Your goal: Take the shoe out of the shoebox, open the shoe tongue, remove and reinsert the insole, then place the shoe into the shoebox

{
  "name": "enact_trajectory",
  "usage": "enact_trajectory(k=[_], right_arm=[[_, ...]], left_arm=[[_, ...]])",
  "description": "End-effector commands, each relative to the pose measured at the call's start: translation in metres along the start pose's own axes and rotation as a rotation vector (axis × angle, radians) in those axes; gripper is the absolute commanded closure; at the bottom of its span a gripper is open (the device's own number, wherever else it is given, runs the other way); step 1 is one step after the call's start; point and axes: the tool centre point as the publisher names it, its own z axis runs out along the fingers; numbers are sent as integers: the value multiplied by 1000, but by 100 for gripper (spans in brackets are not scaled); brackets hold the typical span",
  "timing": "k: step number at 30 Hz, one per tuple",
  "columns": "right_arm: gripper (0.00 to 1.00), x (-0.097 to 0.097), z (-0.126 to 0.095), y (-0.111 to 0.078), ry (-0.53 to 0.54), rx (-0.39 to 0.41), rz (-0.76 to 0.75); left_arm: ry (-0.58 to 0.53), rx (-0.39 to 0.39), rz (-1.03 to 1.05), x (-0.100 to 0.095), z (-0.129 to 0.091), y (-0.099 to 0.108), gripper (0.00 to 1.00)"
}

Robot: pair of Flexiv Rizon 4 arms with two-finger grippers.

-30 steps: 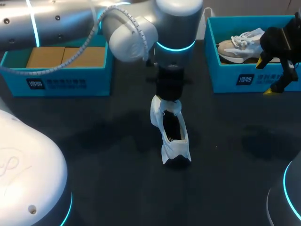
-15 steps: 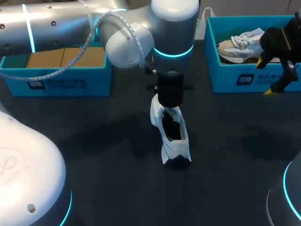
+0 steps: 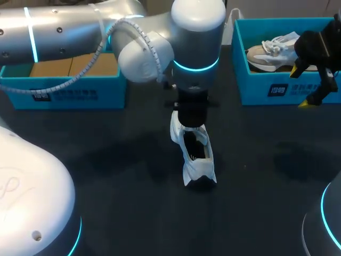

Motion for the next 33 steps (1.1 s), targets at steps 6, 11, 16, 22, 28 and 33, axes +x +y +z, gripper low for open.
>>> enact_trajectory(k=[6,11,16,22,28,33], right_arm=[[0,-1,1,0,2,2,1],[0,-1,1,0,2,2,1],[0,-1,1,0,2,2,1],[0,-1,1,0,2,2,1],[0,-1,1,0,2,2,1],[0,-1,1,0,2,2,1]], left_arm=[[13,-14,12,-2,6,11,76],[7,-10,4,-6,9,11,76],[-9,-11,1,-8,12,8,75],[1,4,5,-9,15,9,77],[-9,1,8,-6,15,3,78],[-28,-2,-15,-5,16,-5,85]])
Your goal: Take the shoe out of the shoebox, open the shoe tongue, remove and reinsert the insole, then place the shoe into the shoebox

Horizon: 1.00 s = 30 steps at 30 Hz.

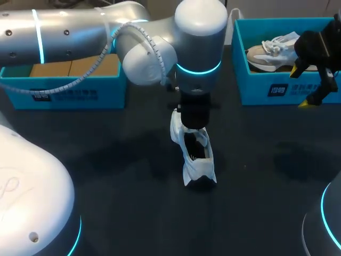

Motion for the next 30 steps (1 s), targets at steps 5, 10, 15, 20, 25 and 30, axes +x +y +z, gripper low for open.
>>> enact_trajectory(k=[5,10,15,20,25,30], right_arm=[[0,-1,1,0,2,2,1],[0,-1,1,0,2,2,1],[0,-1,1,0,2,2,1],[0,-1,1,0,2,2,1],[0,-1,1,0,2,2,1],[0,-1,1,0,2,2,1]], left_arm=[[-26,5,-15,7,2,-17,93],[-17,7,-28,10,-6,-19,93],[-19,1,-40,3,-9,-13,92],[-20,19,-37,1,-4,-23,92],[-10,42,-49,6,4,-31,93],[-12,37,-72,12,-1,-38,92]])
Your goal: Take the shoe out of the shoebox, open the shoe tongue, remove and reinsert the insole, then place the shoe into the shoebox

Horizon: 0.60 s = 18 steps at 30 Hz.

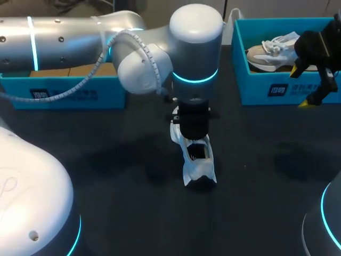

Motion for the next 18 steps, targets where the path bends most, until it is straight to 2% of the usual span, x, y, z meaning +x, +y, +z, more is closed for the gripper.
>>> enact_trajectory(k=[1,4,6,10,13,14,18], right_arm=[[0,-1,1,0,2,2,1],[0,-1,1,0,2,2,1],[0,-1,1,0,2,2,1],[0,-1,1,0,2,2,1],[0,-1,1,0,2,2,1],[0,-1,1,0,2,2,1],[0,-1,1,0,2,2,1]], left_arm=[[-7,-11,-18,6,-6,-4,92],[-17,-19,-48,2,-13,1,91],[-18,-53,-68,-3,-12,8,90],[-27,-44,-78,-12,-6,15,87],[-33,-31,-64,-14,2,16,83],[-30,-51,-64,-14,5,15,84],[-24,-30,-64,-10,11,10,85]])
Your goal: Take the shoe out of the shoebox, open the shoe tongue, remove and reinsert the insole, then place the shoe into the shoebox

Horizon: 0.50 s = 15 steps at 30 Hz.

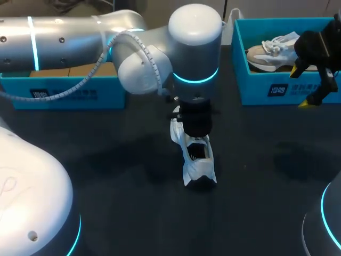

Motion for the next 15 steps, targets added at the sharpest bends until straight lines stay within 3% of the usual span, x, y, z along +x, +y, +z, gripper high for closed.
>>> enact_trajectory(k=[1,5,13,15], right_arm=[[0,-1,1,1,2,2,1],[0,-1,1,1,2,2,1],[0,-1,1,1,2,2,1],[0,-1,1,1,2,2,1]], left_arm=[[5,6,2,0,10,-3,86],[9,11,-1,4,10,-7,84],[8,-9,-83,10,-21,-7,83],[7,-9,-132,11,-28,-7,78]])
